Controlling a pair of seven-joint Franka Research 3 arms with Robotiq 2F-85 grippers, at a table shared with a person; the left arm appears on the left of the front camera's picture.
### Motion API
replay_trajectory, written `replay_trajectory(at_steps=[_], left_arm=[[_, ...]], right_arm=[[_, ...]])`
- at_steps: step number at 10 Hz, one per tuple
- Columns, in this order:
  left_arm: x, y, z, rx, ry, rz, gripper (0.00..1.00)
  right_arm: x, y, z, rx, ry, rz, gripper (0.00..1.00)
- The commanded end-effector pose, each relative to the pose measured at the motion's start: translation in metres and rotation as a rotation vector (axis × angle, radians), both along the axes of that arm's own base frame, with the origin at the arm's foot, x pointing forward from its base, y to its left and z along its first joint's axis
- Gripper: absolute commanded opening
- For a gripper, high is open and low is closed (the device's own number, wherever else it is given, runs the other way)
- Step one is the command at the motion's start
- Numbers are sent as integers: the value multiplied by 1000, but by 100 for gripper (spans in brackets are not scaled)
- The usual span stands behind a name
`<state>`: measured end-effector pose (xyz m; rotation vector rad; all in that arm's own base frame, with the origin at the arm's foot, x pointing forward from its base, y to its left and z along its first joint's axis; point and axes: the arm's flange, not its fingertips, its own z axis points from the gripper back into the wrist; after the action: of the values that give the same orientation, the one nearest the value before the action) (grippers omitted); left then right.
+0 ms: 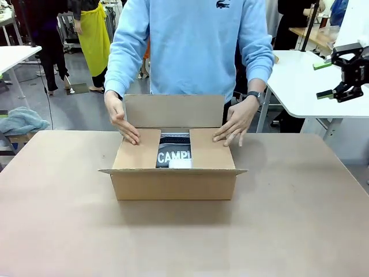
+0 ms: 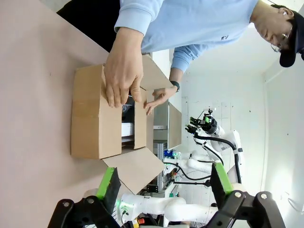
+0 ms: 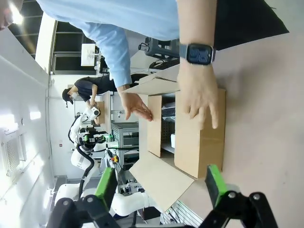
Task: Pack the gift set into the box.
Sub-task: Press and hold the closed box until the human finishes sealing it.
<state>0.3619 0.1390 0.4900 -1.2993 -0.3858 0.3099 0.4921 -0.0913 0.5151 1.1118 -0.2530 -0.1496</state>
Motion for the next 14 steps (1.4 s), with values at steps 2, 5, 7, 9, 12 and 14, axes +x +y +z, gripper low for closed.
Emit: replay_trajectory(at_steps=[2, 5, 7, 9, 12, 14], left_arm=[[-2, 0, 0, 2, 4, -3, 100], [-2, 0, 0, 2, 4, -3, 100], [-2, 0, 0, 2, 4, -3, 100], [-2, 0, 0, 2, 4, -3, 100], [-2, 0, 0, 2, 4, -3, 100], [-2, 0, 0, 2, 4, -3, 100]], right_arm=[[-2, 2, 0, -7, 6, -12, 100], [-2, 2, 0, -7, 6, -12, 100], [-2, 2, 0, -7, 6, -12, 100], [-2, 2, 0, -7, 6, -12, 100], [-2, 2, 0, -7, 6, -12, 100], [-2, 2, 0, -7, 6, -12, 100]])
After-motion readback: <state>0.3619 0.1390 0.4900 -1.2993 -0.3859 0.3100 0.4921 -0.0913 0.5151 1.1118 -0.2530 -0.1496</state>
